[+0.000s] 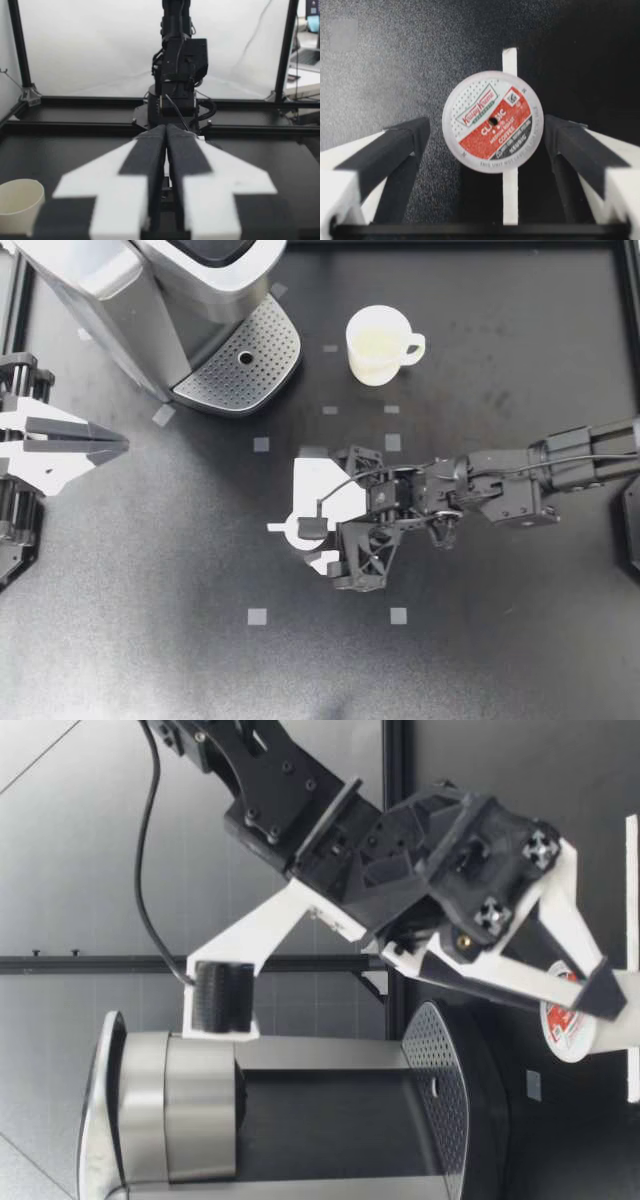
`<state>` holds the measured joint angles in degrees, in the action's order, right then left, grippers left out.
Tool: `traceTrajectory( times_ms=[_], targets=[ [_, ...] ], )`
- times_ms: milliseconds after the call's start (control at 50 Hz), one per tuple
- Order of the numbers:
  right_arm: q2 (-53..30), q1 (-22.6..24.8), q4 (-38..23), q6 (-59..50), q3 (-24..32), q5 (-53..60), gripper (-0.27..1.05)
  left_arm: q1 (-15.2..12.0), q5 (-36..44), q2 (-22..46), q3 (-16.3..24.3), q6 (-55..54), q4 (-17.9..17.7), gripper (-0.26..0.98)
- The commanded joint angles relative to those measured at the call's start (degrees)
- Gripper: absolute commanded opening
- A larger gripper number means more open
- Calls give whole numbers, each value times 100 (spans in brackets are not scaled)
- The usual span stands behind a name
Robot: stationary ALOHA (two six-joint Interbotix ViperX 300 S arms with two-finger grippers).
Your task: Place the coffee capsule inside the capsule container, then place the cup onto the center of the cup tray.
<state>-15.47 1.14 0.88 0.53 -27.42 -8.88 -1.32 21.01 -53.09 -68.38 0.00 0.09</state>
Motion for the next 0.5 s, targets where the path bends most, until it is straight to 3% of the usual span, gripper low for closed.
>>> traceTrajectory(
  times_ms=[0, 300, 480],
  targets=[
    [79, 9, -9, 9, 149, 18, 92, 0, 18, 18, 70, 0, 0, 12],
    [-53, 9, -18, -18, 264, -18, 90, -9, 18, 9, 44, -26, 0, 12],
    [-35, 9, -18, -9, 290, -53, 73, -9, 18, 9, 44, -53, 9, 12]
  ],
)
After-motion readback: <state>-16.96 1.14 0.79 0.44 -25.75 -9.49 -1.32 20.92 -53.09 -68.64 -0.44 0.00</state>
